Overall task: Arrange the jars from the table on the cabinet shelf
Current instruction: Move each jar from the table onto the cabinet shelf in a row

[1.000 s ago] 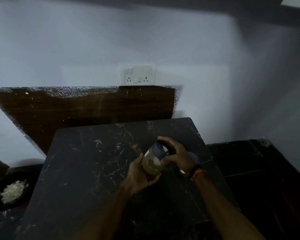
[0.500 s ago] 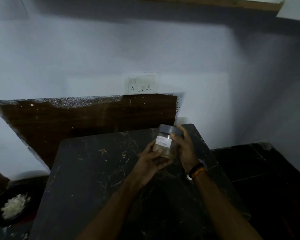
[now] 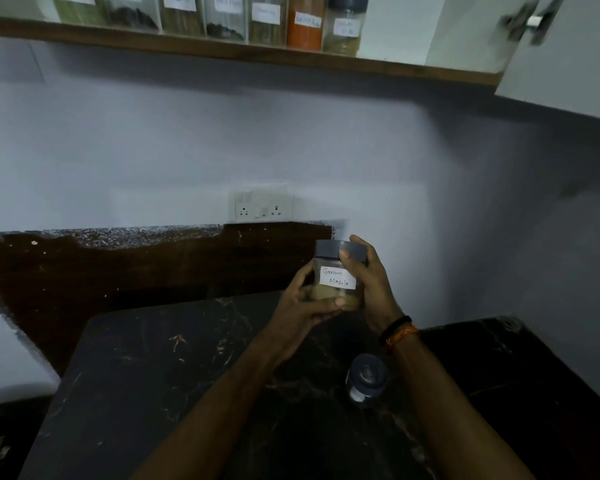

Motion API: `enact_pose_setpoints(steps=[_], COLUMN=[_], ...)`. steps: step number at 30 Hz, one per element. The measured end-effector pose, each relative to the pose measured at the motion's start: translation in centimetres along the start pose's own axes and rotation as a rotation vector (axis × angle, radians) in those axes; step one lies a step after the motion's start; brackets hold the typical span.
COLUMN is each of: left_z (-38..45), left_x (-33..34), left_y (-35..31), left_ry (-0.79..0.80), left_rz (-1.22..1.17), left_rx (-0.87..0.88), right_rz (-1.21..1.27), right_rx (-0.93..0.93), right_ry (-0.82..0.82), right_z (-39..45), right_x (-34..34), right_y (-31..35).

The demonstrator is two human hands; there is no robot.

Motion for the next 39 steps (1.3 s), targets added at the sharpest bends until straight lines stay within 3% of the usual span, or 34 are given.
enact_pose_setpoints(steps=[6, 15, 21, 31, 36, 39], left_z=[3.6, 8.4, 10.6, 13.5, 15.5, 17.3], left_x=[2.7, 6.3, 7.9, 10.3, 10.1, 9.0], left_y=[-5.9, -17.4, -24.0, -31.0, -34.0, -35.4], left_ry=[0.079, 0.000, -0.020, -0.031, -0.006, -0.045], left_rz=[0.129, 0.456, 0.537, 0.673, 1.033, 1.534], left_rx=[0.106, 0.288, 0.410, 0.527, 0.577, 0.573], right_rz=[0.048, -0.005, -0.152, -0.265, -0.335, -0.353], right_rx=[-0.122, -0.306, -0.402, -0.549, -0.639, -0.669], right_ry=[0.034, 0.110, 0.160, 0.072, 0.014, -0.006], right_z=[2.8, 6.9, 9.6, 11.4, 12.3, 13.2], right_x=[-0.5, 1.4, 3.0, 4.8, 4.0, 3.3], right_y=[7.0, 18.9, 25.8, 33.9, 36.4, 37.1])
Point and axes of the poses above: each hand's wrist, its own z-axis towards the middle knuckle, its own x-axis out of the palm, y = z × x, the point moved 5 cm from there along z, towards the middle knuckle, and after that the axes turned 14 degrees about z, right-handed, at the moved point
